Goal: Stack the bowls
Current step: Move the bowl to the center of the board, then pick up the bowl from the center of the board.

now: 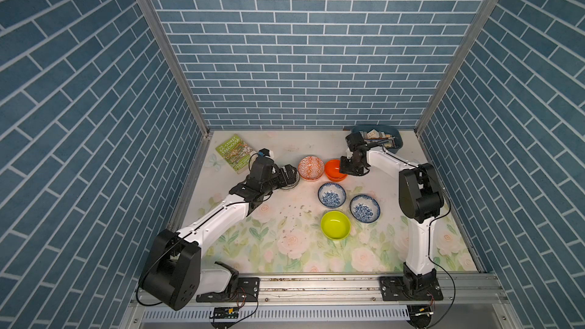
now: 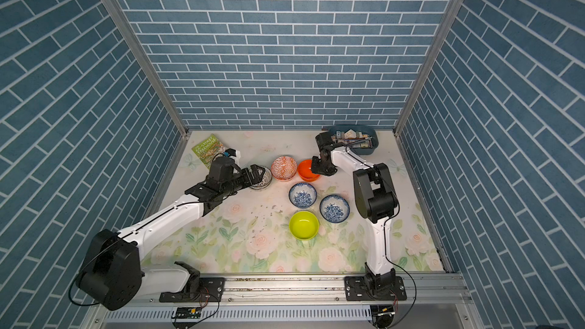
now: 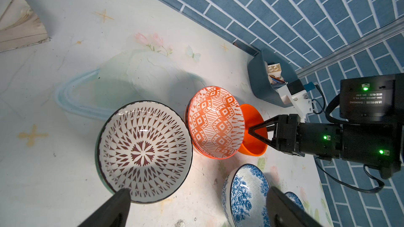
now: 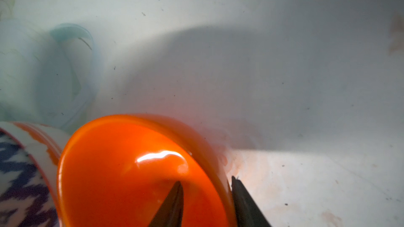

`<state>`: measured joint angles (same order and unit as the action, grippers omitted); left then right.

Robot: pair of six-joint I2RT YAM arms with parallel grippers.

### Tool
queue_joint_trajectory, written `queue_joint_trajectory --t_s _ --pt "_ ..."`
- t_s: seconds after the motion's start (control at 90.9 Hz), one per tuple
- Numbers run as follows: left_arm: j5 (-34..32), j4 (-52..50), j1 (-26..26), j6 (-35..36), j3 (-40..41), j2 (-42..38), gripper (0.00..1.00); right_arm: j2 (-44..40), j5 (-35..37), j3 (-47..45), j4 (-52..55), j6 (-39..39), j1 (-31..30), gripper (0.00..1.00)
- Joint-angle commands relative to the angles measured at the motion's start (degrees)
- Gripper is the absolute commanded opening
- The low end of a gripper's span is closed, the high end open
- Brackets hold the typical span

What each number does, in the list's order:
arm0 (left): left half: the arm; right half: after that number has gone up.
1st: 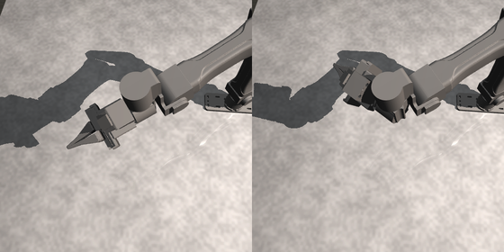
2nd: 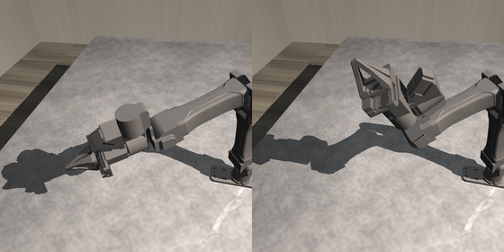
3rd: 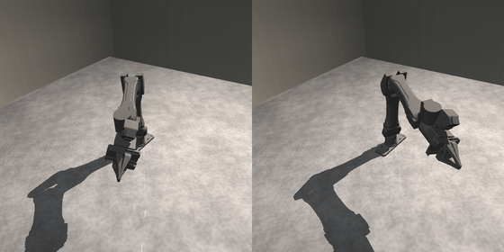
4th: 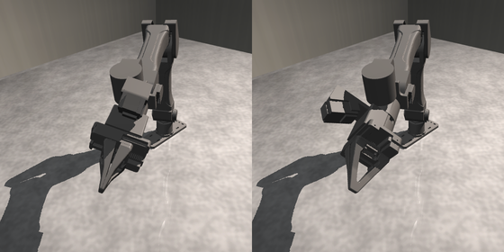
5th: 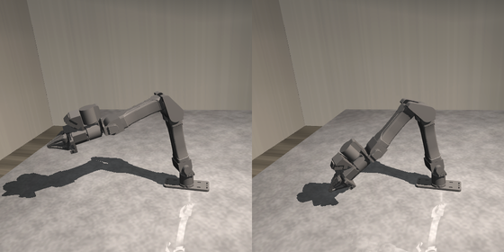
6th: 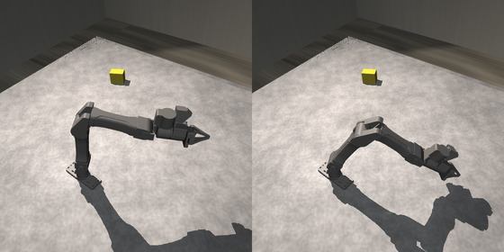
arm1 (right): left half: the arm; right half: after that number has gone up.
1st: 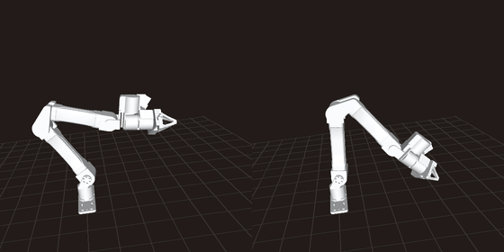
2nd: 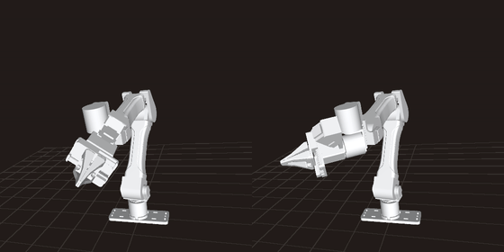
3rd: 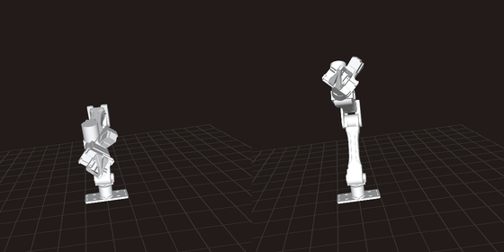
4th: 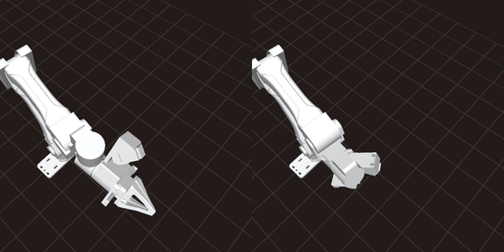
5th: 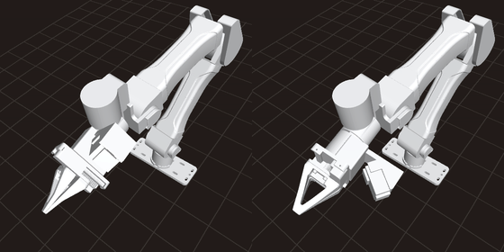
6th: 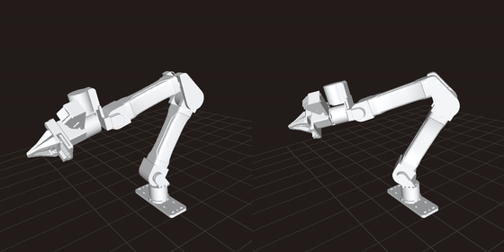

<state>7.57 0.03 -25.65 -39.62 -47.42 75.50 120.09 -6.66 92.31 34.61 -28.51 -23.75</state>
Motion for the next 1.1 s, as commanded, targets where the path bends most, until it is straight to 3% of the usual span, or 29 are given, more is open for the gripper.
queue_joint_trajectory --t_s 0.0,0.187,0.407,0.517,0.649,0.858,0.968,1.089 --pt "-0.2 -1.4 -0.3 0.3 0.4 -1.9 1.0 -4.4 1.5 0.6 1.4 0.6 -0.3 0.46" --pt "-0.3 -1.7 -0.3 -0.3 2.3 -3.6 1.0 -14.1 2.0 -5.1 -1.2 0.9 -1.6 0.5" --pt "-0.8 -0.3 -3.3 -1.2 6.1 -6.7 1.0 -28.3 2.0 -22.8 -3.3 0.4 -9.2 0.5" --pt "-2.6 -0.2 -8.2 -2.0 6.6 -6.4 1.0 -35.8 4.7 -29.0 -1.1 -1.4 -12.7 0.51" --pt "-6.0 0.1 -17.7 -3.8 6.4 -4.3 1.0 -42.6 6.1 -34.8 0.8 -5.2 -16.5 0.51" --pt "-8.5 -0.5 -30.2 -6.4 5.4 1.6 0.98 -48.1 12.3 -36.5 1.4 -7.9 -17.9 0.51" --pt "-9.8 -3.2 -34.5 -7.7 3.8 5.9 0.94 -48.3 14.4 -34.9 0.5 -8.4 -17.9 0.51" --pt "-9.9 -2.8 -35.8 -10.4 4.3 8.2 0.89 -46.4 14.9 -32.4 0.7 -7.8 -17.9 0.52"
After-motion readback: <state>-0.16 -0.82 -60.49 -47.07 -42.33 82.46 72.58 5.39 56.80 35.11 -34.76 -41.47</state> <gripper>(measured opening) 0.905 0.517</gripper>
